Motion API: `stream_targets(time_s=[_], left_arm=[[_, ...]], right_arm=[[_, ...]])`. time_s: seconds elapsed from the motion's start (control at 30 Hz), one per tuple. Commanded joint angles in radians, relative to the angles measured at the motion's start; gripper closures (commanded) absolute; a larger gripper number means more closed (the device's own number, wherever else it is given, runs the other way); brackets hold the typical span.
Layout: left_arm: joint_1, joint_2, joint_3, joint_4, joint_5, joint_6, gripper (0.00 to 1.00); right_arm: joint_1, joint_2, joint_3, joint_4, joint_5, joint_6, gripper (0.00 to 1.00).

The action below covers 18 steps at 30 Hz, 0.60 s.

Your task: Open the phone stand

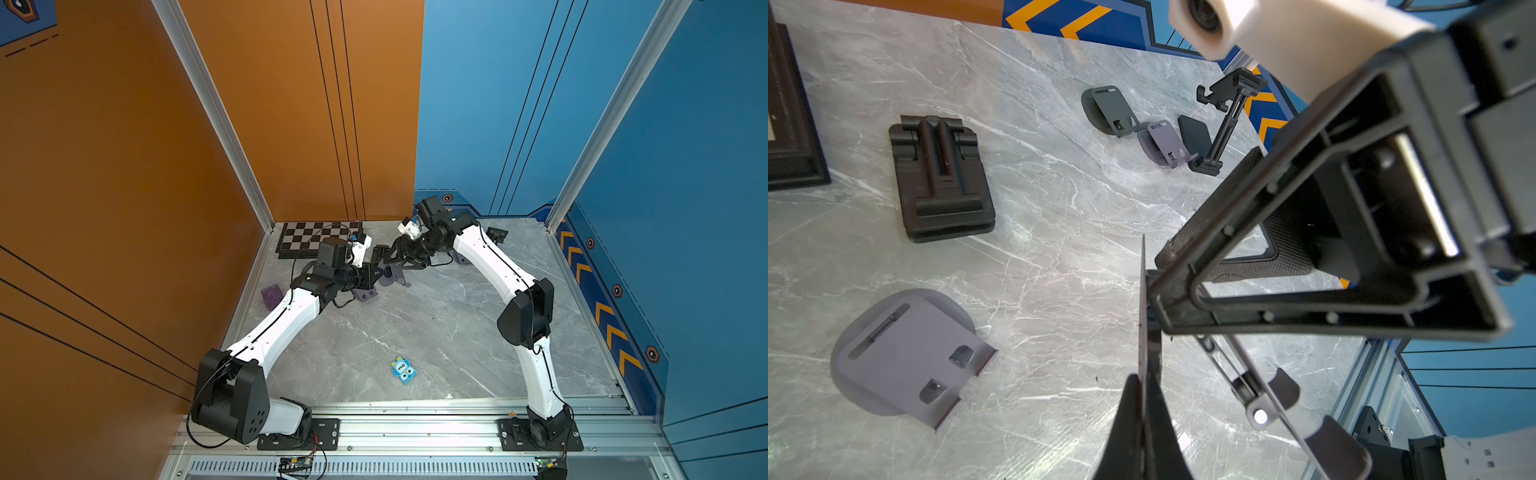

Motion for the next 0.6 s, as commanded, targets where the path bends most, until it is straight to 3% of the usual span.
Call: stream_targets(time_s=[0.0, 0.37, 0.57], left_arm=[[0.027, 0.016, -0.002, 0.031, -0.069, -0.051, 1.00], [0.058, 0.164, 0.029, 0.033, -0.140, -0.170, 1.00], [0.076, 0.256, 0.078, 0.047, -0.147, -0.205, 1.00]], right_arm=[[-0.013, -0.079, -0.016, -0.028, 0.143, -0.036, 0.68], [0.011, -0.229, -0.009, -0.061, 0.384, -0.111, 0.68], [0.035, -0.277, -0.009, -0.081, 0.439, -0.146, 0.68]])
